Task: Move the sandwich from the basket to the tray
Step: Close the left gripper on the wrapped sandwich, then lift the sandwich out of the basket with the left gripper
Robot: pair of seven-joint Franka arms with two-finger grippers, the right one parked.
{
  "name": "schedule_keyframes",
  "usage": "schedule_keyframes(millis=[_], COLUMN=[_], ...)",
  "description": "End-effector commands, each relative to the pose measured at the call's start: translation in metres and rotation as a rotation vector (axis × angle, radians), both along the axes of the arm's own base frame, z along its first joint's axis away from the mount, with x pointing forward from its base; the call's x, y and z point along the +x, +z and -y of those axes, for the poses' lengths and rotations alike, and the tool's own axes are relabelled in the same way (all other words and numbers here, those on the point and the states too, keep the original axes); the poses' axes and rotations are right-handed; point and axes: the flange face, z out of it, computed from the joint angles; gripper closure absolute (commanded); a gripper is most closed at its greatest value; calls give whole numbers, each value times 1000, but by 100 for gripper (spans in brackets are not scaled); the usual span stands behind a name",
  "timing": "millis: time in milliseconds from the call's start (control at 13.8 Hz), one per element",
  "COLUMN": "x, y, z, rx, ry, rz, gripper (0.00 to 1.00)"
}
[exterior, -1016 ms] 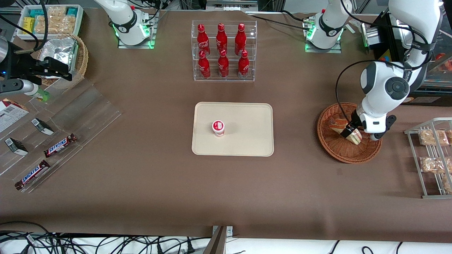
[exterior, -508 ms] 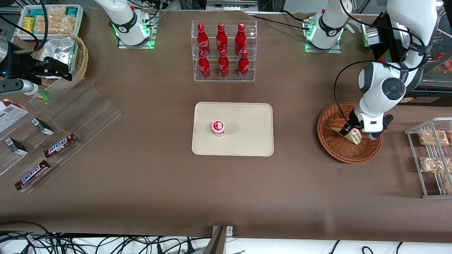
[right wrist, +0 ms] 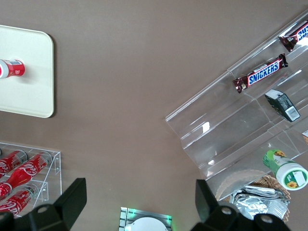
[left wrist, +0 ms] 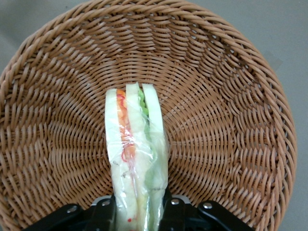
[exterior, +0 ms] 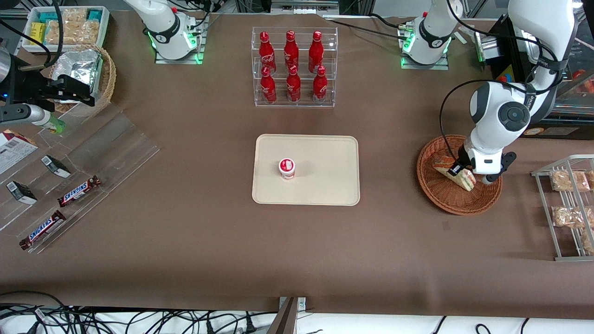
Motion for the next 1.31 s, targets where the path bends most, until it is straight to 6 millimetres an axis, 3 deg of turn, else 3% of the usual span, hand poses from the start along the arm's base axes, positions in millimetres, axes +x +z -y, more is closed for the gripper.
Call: schedule_keyframes(millis=[0, 290, 508, 871, 1016, 1234], x=[16, 44, 55, 57, 51, 32], y=[40, 100, 137, 185, 201, 196], z=[10, 35, 65, 140, 184, 249], rx=[32, -2, -22, -45, -60, -87], ry=[-74, -135, -203, -344, -423, -608], rz=[-51, -112, -124, -102, -77, -75], gripper=[100, 100, 100, 100, 100, 100])
